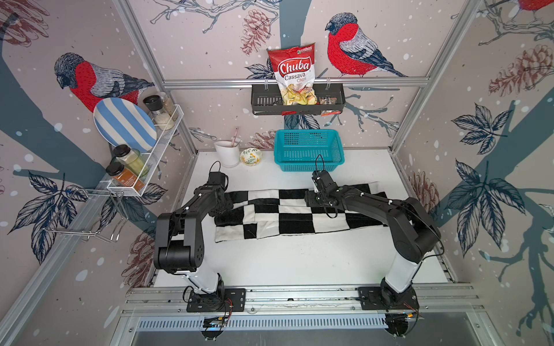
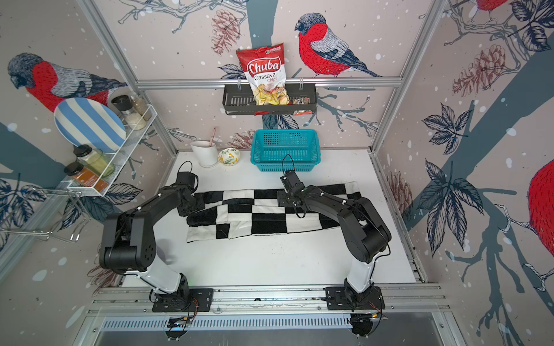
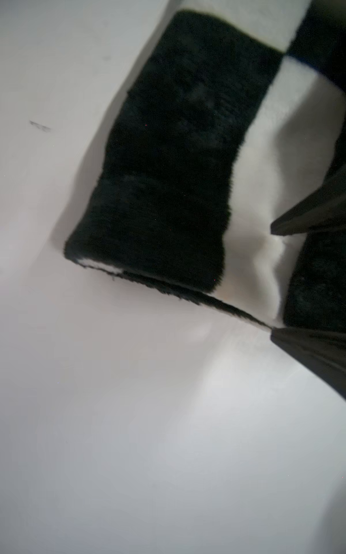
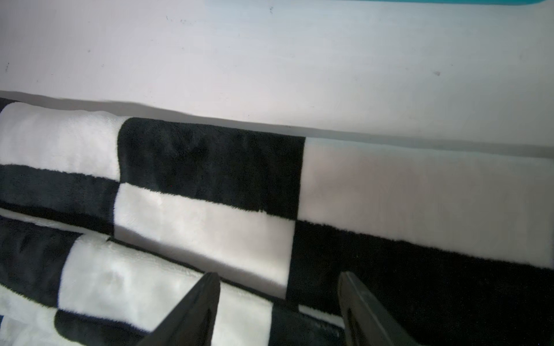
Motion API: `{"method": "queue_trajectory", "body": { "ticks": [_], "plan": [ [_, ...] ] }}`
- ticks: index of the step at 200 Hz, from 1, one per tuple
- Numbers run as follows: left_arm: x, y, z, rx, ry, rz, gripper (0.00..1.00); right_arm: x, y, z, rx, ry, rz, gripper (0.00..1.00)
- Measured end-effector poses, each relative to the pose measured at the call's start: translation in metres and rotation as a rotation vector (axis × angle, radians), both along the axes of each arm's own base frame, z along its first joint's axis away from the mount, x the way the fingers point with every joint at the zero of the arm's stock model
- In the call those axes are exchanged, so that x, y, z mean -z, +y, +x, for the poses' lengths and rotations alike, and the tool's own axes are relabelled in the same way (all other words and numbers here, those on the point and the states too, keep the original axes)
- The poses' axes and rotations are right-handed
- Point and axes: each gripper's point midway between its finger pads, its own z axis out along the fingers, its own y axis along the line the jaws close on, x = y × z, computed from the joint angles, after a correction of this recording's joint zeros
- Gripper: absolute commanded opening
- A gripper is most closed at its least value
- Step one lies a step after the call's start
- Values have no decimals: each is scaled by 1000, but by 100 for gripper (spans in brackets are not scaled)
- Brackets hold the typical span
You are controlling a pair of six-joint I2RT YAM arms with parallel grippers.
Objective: Roll up the pillowcase
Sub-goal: Fold the pillowcase at the center of the board.
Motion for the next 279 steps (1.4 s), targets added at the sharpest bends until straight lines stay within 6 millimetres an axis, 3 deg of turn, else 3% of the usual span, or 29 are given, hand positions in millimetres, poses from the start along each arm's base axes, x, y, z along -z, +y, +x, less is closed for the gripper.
{"method": "queue_trajectory", "body": {
  "ticks": [23,96,115,145,179,208,235,253,279],
  "plan": [
    [4,-3,-23,-16,28,-21,36,0,-2,-2,1,-1,0,68],
    [-20,-25,-74,-66,-36,-104,36,6,5,-15,-40,-2,19,68],
    [-41,-27,-61,-74,-109,-115,37,5,13,-21,-62,-1,25,66],
    [-63,-34,-6,-55,-200,-149,35,3,28,-13,-76,-12,37,65],
    [-40,-61,44,5,-179,-219,35,2,60,7,-101,-29,52,60],
    [-15,-86,56,58,-138,-250,34,8,86,25,-116,-31,55,57],
    [1,-99,39,92,-105,-271,32,26,97,33,-121,-9,42,57],
    [13,-99,10,96,-65,-274,30,44,97,33,-123,20,19,57],
    [16,-103,-32,104,-49,-299,30,46,102,38,-117,13,30,57]
  ]
}}
